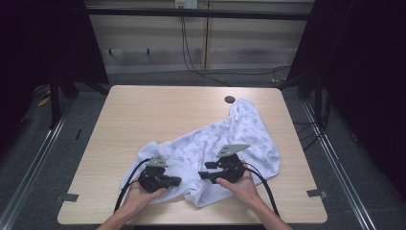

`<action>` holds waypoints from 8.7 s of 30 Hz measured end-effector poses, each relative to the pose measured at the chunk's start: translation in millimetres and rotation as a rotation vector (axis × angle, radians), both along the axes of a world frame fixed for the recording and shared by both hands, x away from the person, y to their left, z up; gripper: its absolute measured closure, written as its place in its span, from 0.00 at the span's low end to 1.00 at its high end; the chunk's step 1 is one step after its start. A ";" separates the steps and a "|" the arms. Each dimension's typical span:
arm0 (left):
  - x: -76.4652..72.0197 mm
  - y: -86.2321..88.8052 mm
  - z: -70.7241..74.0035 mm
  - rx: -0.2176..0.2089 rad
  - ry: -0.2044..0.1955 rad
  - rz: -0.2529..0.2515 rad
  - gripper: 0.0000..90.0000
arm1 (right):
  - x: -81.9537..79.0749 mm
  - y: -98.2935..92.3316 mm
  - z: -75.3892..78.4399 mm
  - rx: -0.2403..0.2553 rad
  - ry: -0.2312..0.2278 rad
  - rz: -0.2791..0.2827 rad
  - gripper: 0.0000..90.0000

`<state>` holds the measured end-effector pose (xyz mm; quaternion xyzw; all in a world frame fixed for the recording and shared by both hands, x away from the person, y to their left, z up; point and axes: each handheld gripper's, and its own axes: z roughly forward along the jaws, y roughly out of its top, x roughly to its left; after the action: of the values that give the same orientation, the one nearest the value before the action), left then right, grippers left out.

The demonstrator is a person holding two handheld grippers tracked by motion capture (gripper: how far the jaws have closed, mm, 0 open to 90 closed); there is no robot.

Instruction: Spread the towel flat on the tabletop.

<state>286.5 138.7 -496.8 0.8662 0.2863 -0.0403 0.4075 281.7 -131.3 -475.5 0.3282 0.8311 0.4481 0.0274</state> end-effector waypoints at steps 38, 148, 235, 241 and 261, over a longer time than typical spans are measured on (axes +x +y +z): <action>-3.6 50.6 1.9 0.015 -0.015 -0.008 0.70 | 32.0 -45.6 3.3 -0.081 -0.050 -0.108 0.61; -81.0 67.7 59.4 -0.103 -0.112 -0.262 0.97 | -155.5 -164.7 53.9 0.153 -0.150 -0.242 0.97; -32.3 -18.1 2.1 0.054 -0.004 -0.256 0.82 | -38.6 -119.0 -21.8 -0.222 -0.008 -0.239 0.89; -43.1 10.5 2.7 0.012 0.053 -0.206 0.77 | -31.4 -92.6 -22.9 -0.205 -0.020 -0.162 0.94; 37.7 -3.9 -2.0 0.021 -0.095 0.044 0.79 | -81.3 -110.2 -16.3 -0.209 0.065 -0.089 0.96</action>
<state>324.2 134.8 -498.8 0.8650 0.2860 0.0130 0.4121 200.4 -241.5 -491.8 0.3744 0.8584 0.3465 0.0545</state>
